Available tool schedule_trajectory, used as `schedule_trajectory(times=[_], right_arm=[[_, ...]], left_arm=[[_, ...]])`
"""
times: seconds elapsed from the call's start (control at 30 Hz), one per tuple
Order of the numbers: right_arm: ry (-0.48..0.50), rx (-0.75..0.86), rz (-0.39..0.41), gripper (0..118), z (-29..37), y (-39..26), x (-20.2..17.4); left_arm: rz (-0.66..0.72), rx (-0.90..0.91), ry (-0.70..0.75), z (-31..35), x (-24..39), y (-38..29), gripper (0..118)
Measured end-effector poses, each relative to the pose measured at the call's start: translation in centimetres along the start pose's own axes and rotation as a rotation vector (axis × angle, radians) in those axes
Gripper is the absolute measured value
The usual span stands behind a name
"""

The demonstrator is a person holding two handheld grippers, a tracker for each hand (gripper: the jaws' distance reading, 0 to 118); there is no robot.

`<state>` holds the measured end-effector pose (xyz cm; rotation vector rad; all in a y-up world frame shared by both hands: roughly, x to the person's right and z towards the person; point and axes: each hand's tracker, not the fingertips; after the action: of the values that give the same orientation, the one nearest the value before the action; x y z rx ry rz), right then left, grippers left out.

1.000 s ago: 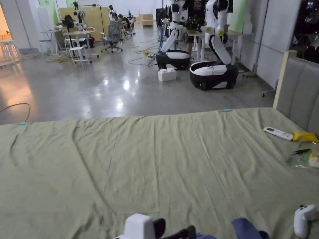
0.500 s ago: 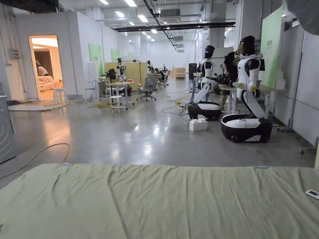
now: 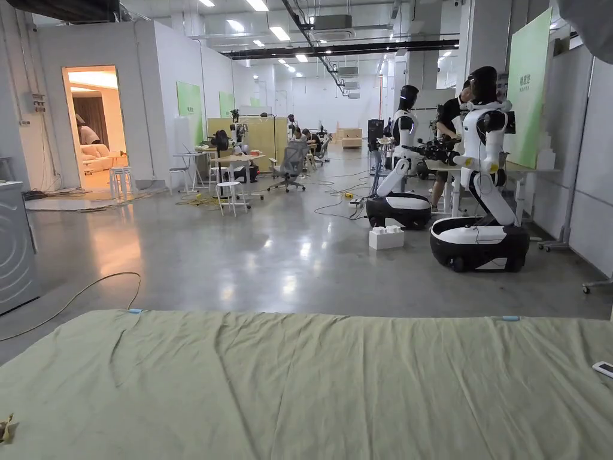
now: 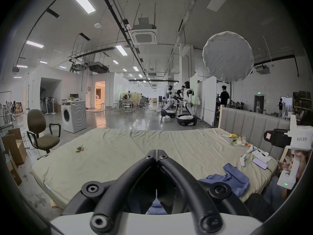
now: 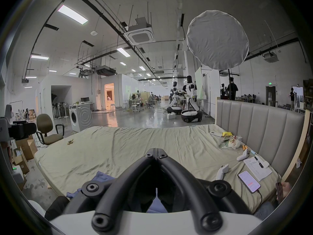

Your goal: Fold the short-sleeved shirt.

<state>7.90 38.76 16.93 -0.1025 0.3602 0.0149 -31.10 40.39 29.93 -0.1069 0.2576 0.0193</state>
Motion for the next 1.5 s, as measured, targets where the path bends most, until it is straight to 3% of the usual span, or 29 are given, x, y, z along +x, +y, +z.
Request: schedule_trajectory(times=[0.27,0.5,0.6,0.63,0.73,0.77,0.97,1.17,1.23,1.3,1.37,1.5], right_arm=[[0.006,-0.039,-0.031,0,-0.3,-0.6,0.4],[-0.002,-0.16,-0.079,0,-1.0,-3.2,1.2],[0.002,-0.179,-0.066,0,-1.4,-4.2,1.7],[-0.002,-0.195,-0.063,0,-1.5,-4.6,1.8],[-0.018,-0.237,-0.064,0,-1.5,-5.8,2.3],[-0.027,-0.251,-0.066,0,-1.5,-6.3,2.4],[-0.084,-0.34,-0.096,0,-1.3,-8.2,4.3],[-0.133,-0.394,-0.122,0,-1.1,-9.4,5.6],[-0.136,-0.408,-0.125,0,-1.3,-9.7,5.7],[-0.138,-0.415,-0.124,0,-1.4,-9.8,5.6],[-0.131,-0.42,-0.126,0,-1.8,-9.9,5.6],[-0.123,-0.426,-0.13,0,-3.5,-9.7,5.9]], left_arm=[[-0.011,-0.037,-0.033,-1.3,0.2,-0.1,0],[0.07,-0.281,-0.091,-6.9,-1.2,-4.2,0],[0.129,-0.409,-0.168,-11.8,-1.6,-6.9,7],[0.148,-0.438,-0.167,-13.7,-1.6,-7.9,11],[0.225,-0.567,-0.201,-20.4,-1.4,-11.4,63],[0.248,-0.605,-0.2,-22.7,-1.3,-12.5,73],[0.158,-0.836,-0.134,-33.4,-0.5,-17.6,73],[0.156,-0.939,-0.153,-35.6,0.2,-20.7,67],[0.074,-0.919,-0.13,-35.1,1.0,-20.6,55],[-0.028,-0.925,-0.121,-34.8,1.7,-20.2,19],[-0.048,-0.933,-0.145,-34.7,2.4,-20.0,11],[-0.087,-0.991,-0.118,-36.0,3.4,-21.3,11]])
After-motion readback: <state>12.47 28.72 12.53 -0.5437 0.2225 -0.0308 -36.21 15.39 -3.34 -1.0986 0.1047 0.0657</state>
